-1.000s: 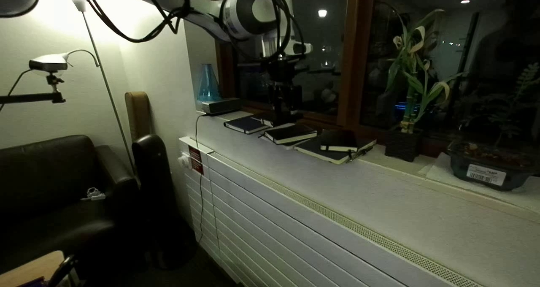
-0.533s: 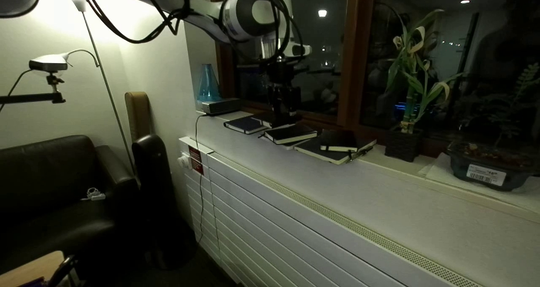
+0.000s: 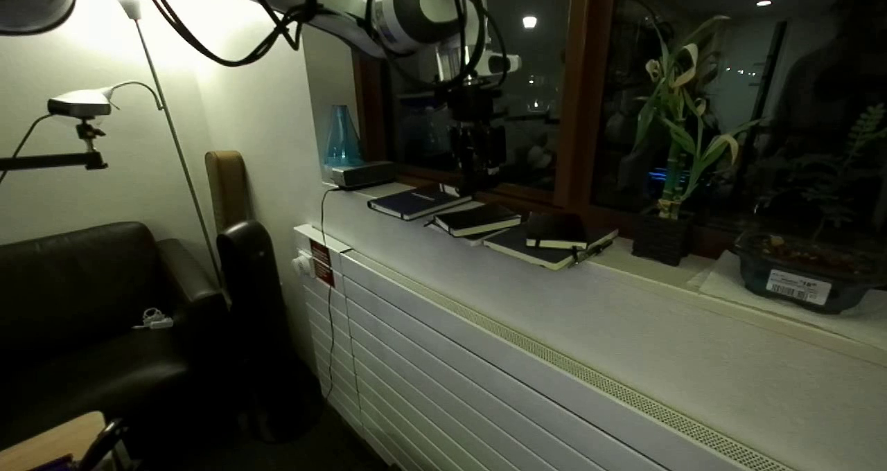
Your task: Move the top book on the left to the book on the right.
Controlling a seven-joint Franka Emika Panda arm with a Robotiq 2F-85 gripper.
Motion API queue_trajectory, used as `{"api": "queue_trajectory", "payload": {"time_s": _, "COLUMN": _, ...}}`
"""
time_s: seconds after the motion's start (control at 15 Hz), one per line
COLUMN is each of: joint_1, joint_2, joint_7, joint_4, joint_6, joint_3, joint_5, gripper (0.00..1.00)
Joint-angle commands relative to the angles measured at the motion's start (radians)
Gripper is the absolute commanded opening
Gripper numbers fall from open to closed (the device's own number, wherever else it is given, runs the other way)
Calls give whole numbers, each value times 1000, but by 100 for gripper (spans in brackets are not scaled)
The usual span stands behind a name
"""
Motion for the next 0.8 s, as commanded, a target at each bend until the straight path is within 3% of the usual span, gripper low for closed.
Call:
{"api": "queue_trajectory", "payload": {"time_s": 0.0, "joint_1": -7, "joint_2": 49, "joint_7": 21, "joint_4": 87, "joint_6": -26, "joint_3": -4, "joint_5": -2, "gripper": 49}}
{"api": "queue_trajectory", "payload": {"time_s": 0.6, "joint_1": -7, "joint_2": 141, "joint_7": 21, "joint_4": 212, "joint_6": -37, "joint_3": -4, "joint_5": 2, "gripper": 49}}
{"api": "queue_trajectory", "payload": {"time_s": 0.67, "joint_1": -7, "joint_2": 147, "joint_7": 21, "joint_4": 220, "joint_6": -39, "joint_3": -3, "joint_5": 4, "gripper": 88}}
{"api": "queue_trajectory", "payload": {"time_s": 0.73, "joint_1": -7, "joint_2": 152, "joint_7": 22, "joint_4": 228, "joint_6": -42, "joint_3": -3, "joint_5": 4, "gripper": 95}}
